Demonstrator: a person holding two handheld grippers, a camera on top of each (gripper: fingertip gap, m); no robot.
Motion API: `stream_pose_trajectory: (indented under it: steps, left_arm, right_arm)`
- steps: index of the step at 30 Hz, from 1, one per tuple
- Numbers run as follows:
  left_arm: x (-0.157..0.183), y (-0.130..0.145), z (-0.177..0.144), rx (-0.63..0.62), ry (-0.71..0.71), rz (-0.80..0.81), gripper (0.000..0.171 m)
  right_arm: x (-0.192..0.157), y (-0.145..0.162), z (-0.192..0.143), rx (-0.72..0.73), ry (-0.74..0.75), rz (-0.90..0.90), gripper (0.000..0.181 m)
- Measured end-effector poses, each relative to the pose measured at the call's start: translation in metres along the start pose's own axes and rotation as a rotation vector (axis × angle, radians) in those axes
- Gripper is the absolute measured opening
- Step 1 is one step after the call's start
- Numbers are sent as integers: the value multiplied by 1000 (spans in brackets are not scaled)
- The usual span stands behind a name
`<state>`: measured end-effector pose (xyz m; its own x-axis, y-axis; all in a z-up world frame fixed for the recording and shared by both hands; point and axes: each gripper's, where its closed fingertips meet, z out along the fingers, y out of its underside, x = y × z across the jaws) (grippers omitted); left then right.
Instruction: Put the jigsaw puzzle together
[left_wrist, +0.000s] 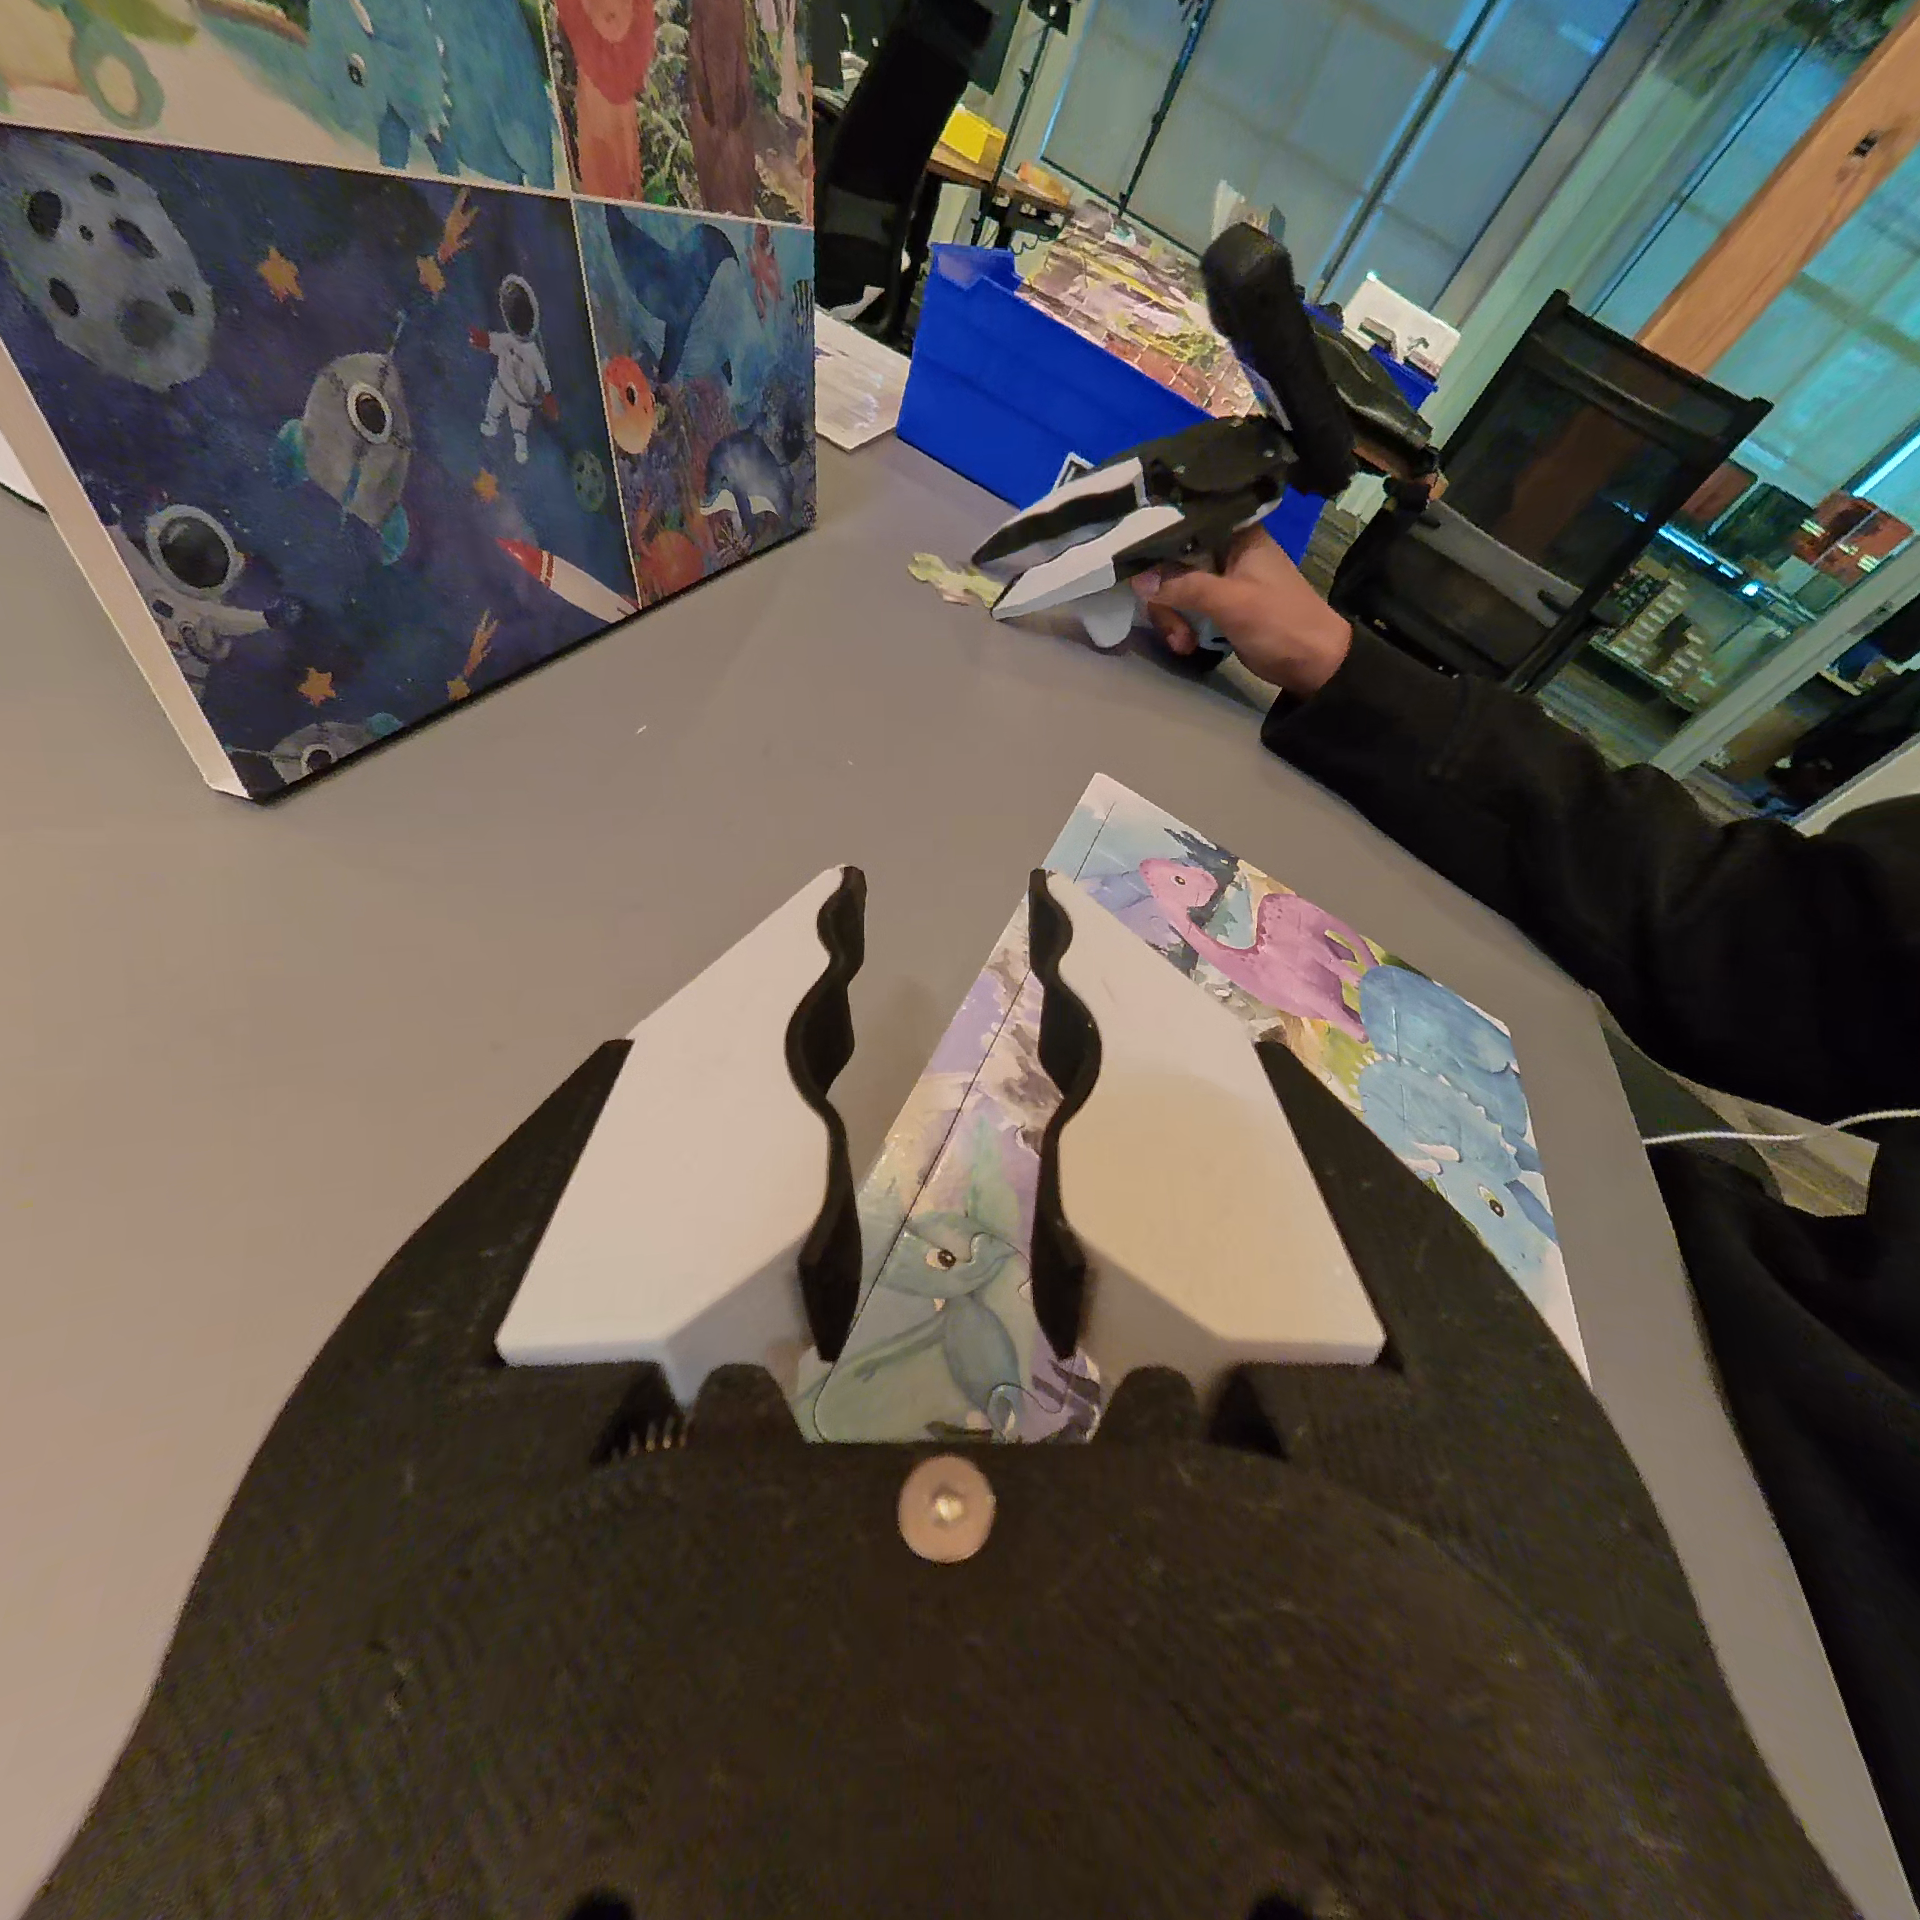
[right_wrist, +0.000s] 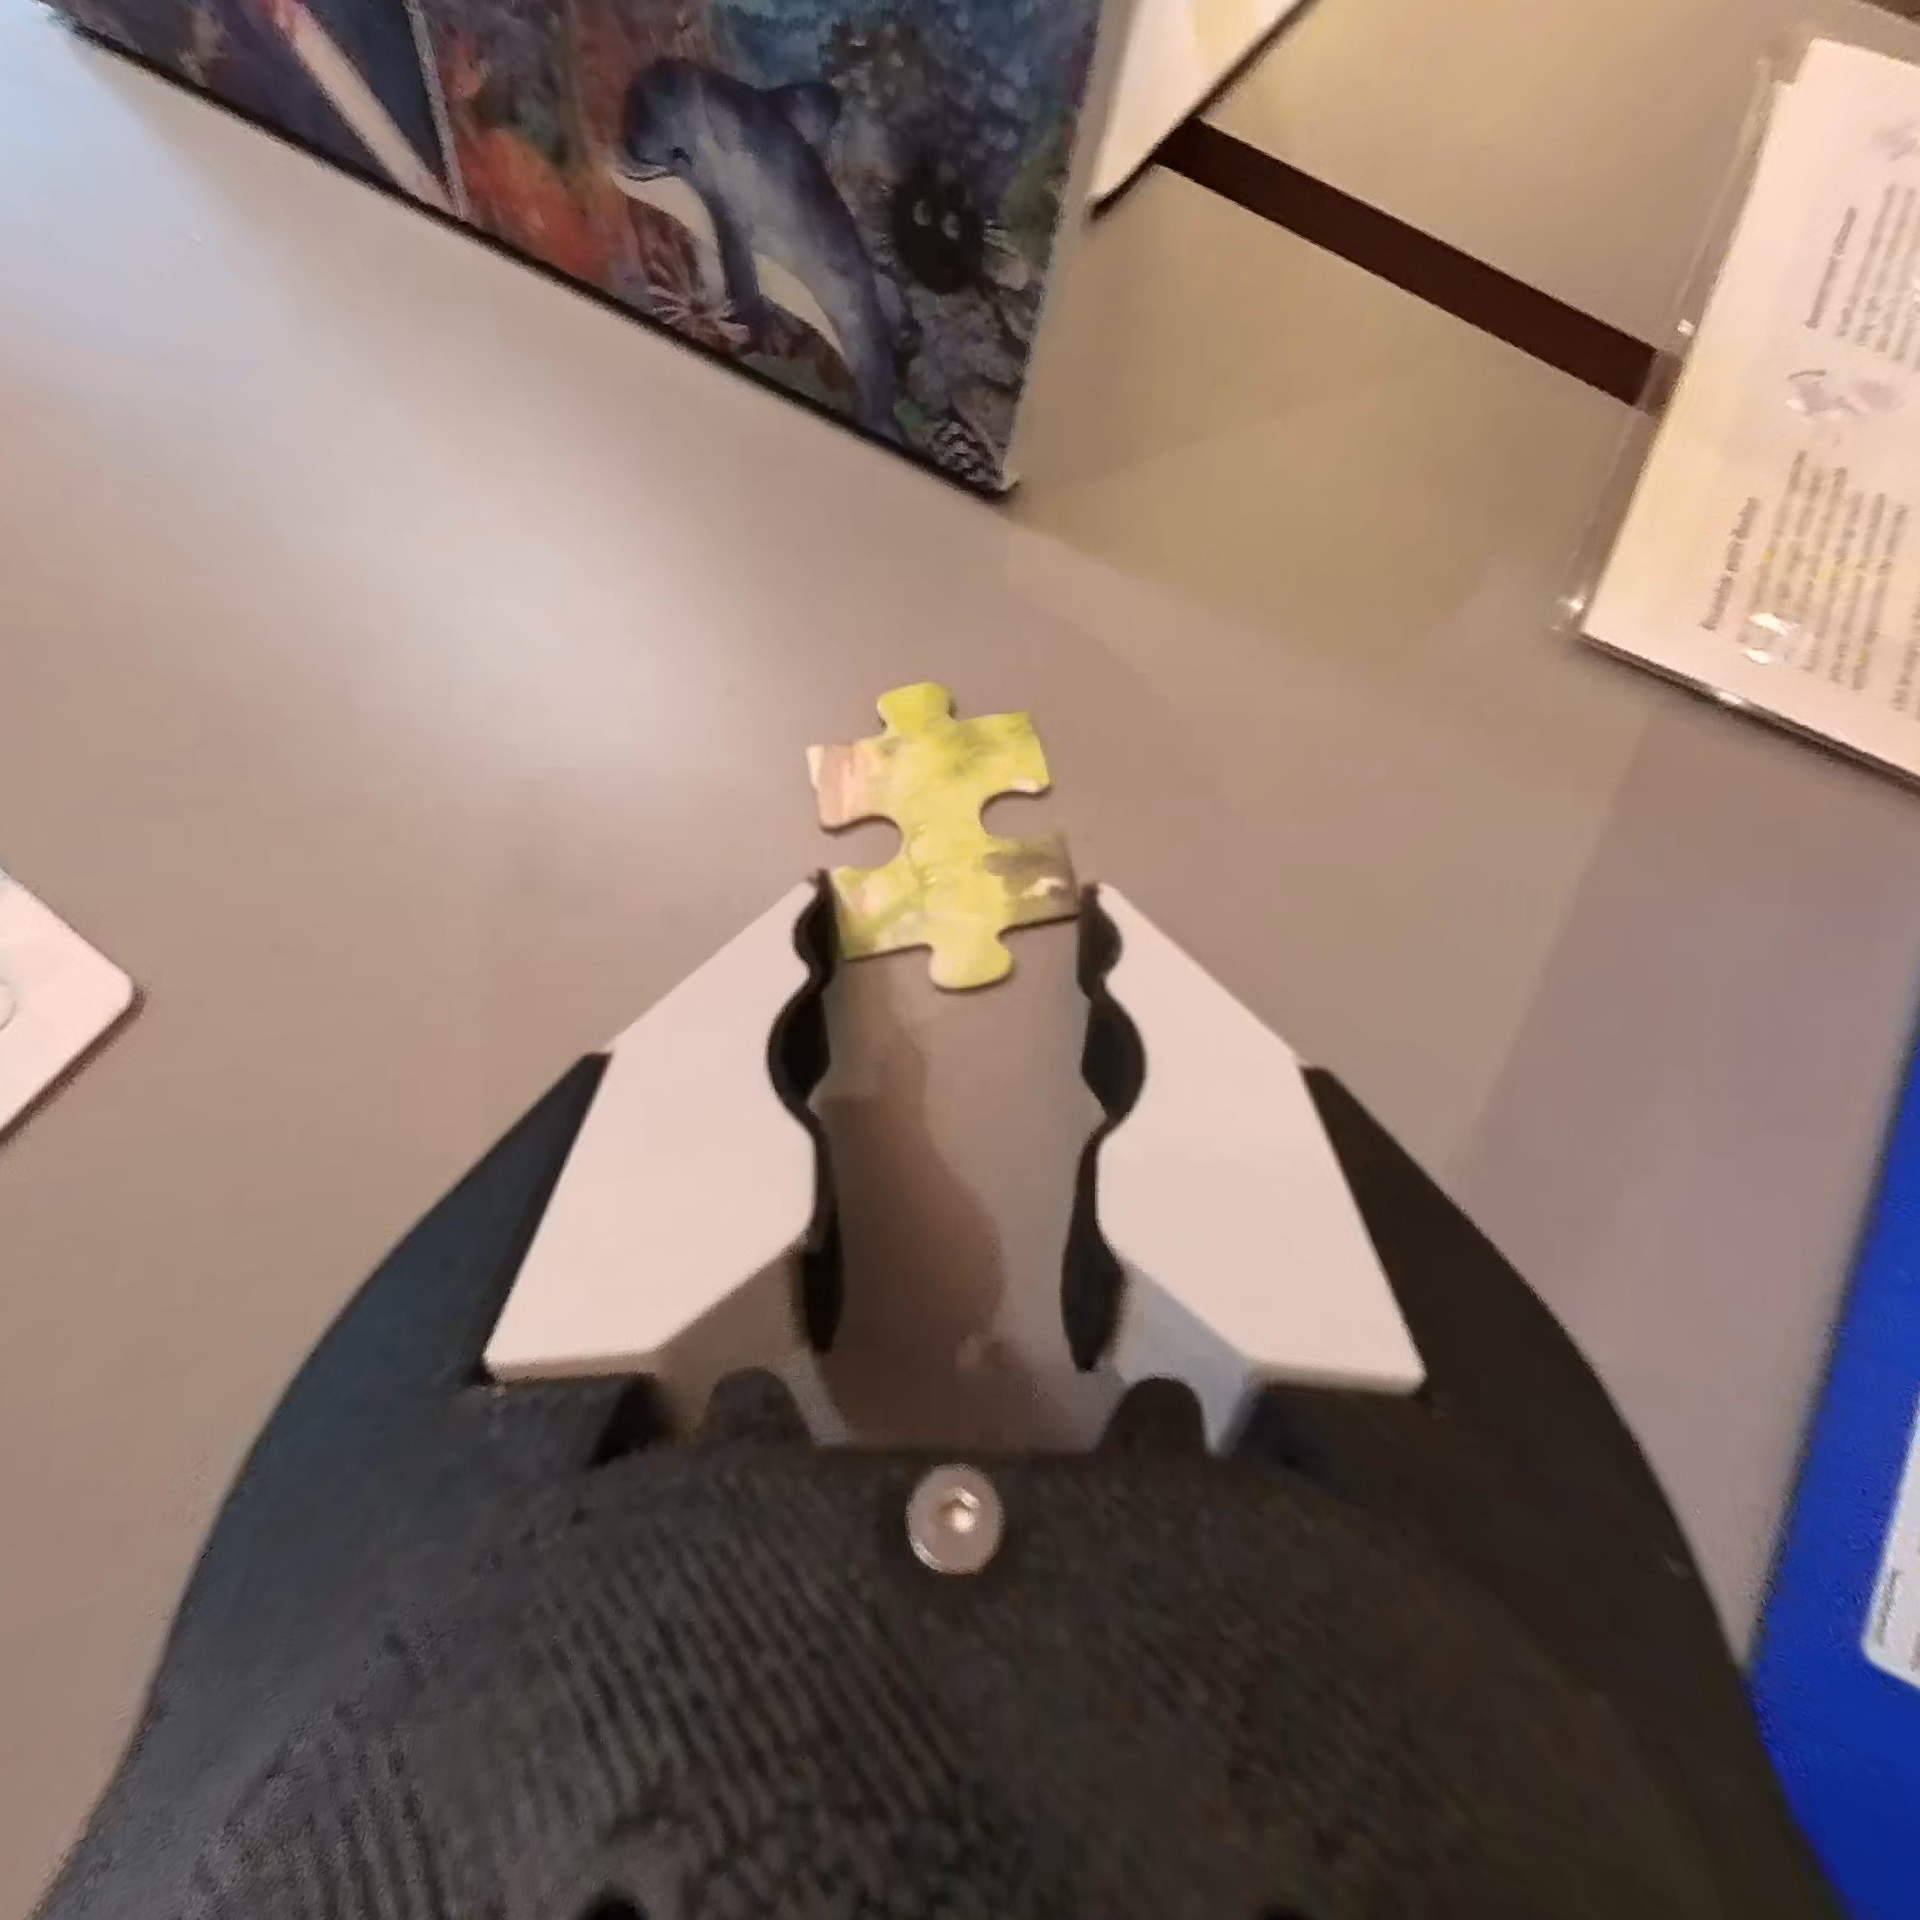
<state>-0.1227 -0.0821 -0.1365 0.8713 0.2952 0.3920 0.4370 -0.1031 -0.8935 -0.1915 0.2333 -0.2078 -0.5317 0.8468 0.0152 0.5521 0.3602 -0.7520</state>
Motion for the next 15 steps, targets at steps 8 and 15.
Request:
stream_pose_trajectory:
  steps: [8, 15]
  left_arm:
    - [1, 1, 1, -8, 0, 9, 30]
    - [3, 1, 1, -16, -4, 25, 30]
  right_arm:
    - [-10, 0, -2, 8, 50, -135, 3]
    - [-19, -2, -6, 35, 62, -163, 16]
